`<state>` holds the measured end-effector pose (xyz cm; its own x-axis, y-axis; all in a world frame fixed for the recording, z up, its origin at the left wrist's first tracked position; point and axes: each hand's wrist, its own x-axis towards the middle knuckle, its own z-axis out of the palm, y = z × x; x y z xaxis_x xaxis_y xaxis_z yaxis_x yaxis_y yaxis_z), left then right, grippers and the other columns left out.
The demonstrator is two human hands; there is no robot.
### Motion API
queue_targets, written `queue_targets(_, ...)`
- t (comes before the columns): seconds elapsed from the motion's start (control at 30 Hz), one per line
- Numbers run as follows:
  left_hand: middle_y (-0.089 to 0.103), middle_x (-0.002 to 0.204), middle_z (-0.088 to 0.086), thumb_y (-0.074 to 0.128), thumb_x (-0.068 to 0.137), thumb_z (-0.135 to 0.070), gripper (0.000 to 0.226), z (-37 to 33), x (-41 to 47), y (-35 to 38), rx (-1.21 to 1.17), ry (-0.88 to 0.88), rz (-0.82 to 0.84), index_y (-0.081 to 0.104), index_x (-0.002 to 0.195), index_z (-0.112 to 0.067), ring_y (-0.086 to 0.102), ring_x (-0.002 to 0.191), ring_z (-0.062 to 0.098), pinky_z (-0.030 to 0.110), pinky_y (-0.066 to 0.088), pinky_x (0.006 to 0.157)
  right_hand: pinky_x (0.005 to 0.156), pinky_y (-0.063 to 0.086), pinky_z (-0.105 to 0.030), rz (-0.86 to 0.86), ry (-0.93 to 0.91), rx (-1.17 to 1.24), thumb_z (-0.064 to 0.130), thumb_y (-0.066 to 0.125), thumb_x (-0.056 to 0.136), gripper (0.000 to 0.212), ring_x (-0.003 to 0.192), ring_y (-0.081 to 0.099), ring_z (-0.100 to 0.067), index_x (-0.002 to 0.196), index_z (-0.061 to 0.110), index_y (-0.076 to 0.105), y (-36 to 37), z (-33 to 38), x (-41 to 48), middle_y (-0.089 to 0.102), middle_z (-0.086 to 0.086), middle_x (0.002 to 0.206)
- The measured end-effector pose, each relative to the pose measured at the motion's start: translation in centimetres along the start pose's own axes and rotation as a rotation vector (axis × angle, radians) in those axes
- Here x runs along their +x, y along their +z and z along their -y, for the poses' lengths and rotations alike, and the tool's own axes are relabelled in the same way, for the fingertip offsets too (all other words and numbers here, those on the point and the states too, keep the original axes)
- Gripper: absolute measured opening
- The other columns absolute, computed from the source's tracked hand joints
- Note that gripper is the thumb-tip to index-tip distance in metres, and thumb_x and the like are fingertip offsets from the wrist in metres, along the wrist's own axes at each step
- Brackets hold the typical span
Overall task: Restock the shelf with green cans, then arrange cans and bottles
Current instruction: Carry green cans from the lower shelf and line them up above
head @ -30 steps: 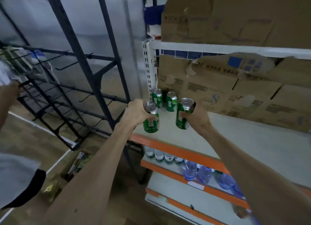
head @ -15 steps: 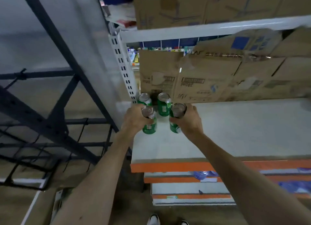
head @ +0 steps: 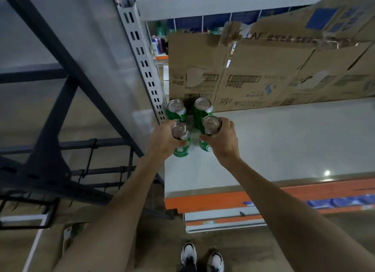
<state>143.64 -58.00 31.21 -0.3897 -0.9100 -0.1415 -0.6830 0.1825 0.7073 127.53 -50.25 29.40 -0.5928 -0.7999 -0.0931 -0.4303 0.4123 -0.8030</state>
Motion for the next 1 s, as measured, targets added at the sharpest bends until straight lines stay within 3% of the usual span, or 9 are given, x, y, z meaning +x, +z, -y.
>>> queue_targets(0.3,0.067,0.115,0.000,0.086,0.067,-0.016,0.064,1.4,-0.5,0.4,-0.068,0.010,-0.039,0.058,0.125,-0.021,0.061,0.105,0.020,0.042,0.052,0.094,0.082,0.047,-0.028,0.017,-0.044,0.064,0.018,0.085,0.071,0.067,0.097,0.052,-0.015,0.125,0.016,0.045,0.8,-1.0,-0.6,0.045,0.000,0.125)
queue_targets(0.47,0.064,0.119,0.001,0.085,0.069,-0.009,0.068,1.5,-0.1,0.3,-0.068,0.031,0.006,0.056,0.129,-0.017,0.058,0.108,0.019,0.030,0.046,0.088,0.078,0.043,-0.024,0.041,-0.071,0.104,0.013,0.085,0.069,0.069,0.097,0.052,-0.017,0.125,0.015,0.044,0.8,-1.5,-1.3,0.041,0.002,0.122)
queue_targets(0.6,0.059,0.128,0.001,0.088,0.066,-0.011,0.080,1.5,0.1,-0.4,-0.098,0.011,0.053,0.050,0.135,-0.017,0.056,0.118,0.019,0.036,0.047,0.098,0.086,0.042,-0.026,0.108,-0.105,0.082,0.020,0.086,0.069,0.082,0.105,0.048,-0.017,0.134,0.014,0.037,0.2,-1.6,-1.4,0.038,-0.002,0.128)
queue_targets(0.67,0.057,0.133,-0.001,0.088,0.068,-0.017,0.083,1.3,-0.1,-0.8,-0.176,0.002,0.034,0.046,0.140,-0.016,0.054,0.120,0.016,0.032,0.044,0.098,0.088,0.041,-0.027,0.108,-0.124,0.036,0.028,0.080,0.077,0.079,0.110,0.047,-0.018,0.140,0.012,0.034,-0.4,-1.6,-1.4,0.037,-0.005,0.135)
queue_targets(0.83,0.059,0.136,0.004,0.085,0.073,-0.027,0.074,1.2,0.2,-1.7,-0.098,0.016,0.052,0.052,0.137,-0.014,0.055,0.123,0.019,0.028,0.039,0.099,0.095,0.045,-0.042,0.033,-0.201,-0.140,0.047,0.059,0.092,0.061,0.124,0.045,-0.027,0.137,0.010,0.042,-2.3,-0.8,-1.0,0.044,-0.010,0.136)
queue_targets(1.0,0.069,0.115,0.001,0.080,0.077,-0.032,0.048,1.1,0.1,-1.5,-0.040,0.077,0.040,0.065,0.121,-0.017,0.062,0.104,0.016,0.029,0.044,0.087,0.085,0.047,-0.041,0.093,-0.242,-0.381,0.056,0.067,0.081,0.064,0.112,0.049,-0.029,0.123,0.010,0.052,-2.3,0.9,0.3,0.053,-0.008,0.121)
